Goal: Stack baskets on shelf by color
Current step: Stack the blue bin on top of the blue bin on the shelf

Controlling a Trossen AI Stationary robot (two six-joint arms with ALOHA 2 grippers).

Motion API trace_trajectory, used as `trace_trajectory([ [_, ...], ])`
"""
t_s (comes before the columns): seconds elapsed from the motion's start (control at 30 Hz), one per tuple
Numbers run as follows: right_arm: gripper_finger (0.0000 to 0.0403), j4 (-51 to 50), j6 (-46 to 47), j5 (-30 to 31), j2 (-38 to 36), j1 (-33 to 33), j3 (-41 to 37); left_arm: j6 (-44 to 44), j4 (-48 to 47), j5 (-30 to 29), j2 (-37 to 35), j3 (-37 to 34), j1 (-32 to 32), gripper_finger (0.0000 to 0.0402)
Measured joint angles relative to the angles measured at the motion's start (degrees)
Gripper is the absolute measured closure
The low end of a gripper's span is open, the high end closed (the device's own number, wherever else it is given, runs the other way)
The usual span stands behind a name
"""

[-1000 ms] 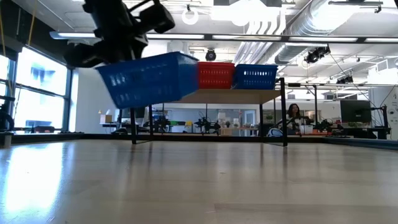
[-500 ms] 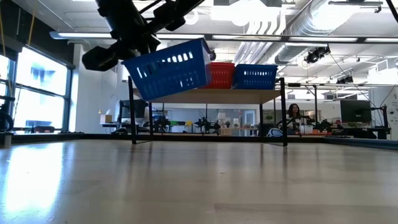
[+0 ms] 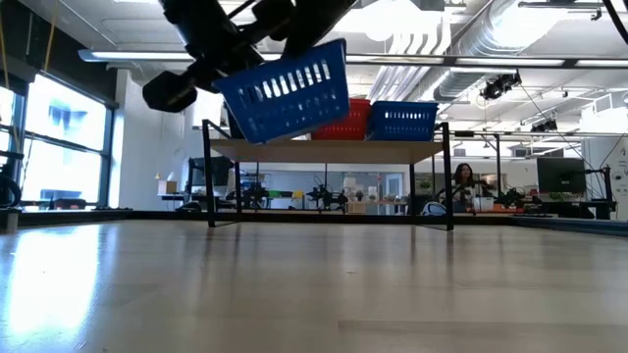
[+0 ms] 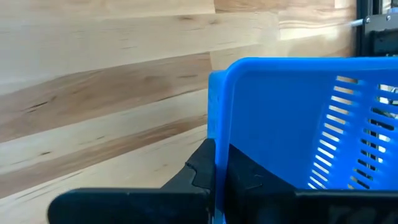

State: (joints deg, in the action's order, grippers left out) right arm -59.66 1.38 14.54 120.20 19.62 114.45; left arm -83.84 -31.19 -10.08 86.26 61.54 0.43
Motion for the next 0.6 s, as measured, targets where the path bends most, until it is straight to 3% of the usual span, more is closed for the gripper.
trace_trajectory([
  [0.33,0.0307,-4.16,2.95,-1.63,-0.04,-0.37,0.00,0.93,2.25,2.18,0.00,-0.09,0.80,0.0401],
  [0.6,0.0387,-5.84,5.88,-4.02,-0.04,-1.10,0.00,2.08,4.44,2.00,0.00,-0.09,0.80,0.0401],
])
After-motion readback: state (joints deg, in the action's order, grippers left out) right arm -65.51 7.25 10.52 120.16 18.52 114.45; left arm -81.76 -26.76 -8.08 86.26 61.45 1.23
